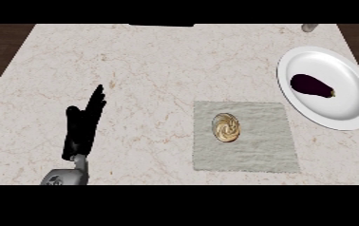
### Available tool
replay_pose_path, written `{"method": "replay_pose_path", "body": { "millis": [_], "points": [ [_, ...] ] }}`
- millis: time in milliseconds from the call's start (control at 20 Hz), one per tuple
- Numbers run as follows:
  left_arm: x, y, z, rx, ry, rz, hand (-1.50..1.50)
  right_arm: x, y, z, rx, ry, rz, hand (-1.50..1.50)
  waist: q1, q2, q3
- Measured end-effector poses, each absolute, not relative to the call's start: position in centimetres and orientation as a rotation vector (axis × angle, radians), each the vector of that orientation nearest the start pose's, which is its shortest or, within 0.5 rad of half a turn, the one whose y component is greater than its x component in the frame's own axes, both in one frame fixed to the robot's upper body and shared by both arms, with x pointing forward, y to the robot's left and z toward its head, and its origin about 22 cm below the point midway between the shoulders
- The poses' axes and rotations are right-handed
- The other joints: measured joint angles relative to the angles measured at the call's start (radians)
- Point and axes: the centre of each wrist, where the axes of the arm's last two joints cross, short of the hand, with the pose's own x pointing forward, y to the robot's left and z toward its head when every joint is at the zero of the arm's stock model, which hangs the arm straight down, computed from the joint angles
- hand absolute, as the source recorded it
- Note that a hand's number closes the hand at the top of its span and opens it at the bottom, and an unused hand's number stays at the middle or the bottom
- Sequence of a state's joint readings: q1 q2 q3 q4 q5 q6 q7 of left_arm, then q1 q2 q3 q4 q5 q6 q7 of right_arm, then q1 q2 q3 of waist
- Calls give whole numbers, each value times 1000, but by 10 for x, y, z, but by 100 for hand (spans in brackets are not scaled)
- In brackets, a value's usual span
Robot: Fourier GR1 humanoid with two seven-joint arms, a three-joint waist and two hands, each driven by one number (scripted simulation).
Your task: Pick the eggplant from the placemat and place it in the plate
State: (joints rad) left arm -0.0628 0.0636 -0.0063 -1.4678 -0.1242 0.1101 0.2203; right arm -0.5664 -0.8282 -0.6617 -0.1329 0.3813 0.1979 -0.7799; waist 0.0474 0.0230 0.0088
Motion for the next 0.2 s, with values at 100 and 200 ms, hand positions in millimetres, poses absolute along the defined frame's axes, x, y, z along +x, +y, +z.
{"method": "replay_pose_path", "body": {
  "millis": [100,200],
  "points": [
    [257,235,-6,210,-1315,-69,0,250,-551,32,-672,-1556,102,-150,4,0,0],
    [256,234,-5,204,-1314,-71,0,248,-553,33,-688,-1544,96,-150,6,0,1]
  ]
}}
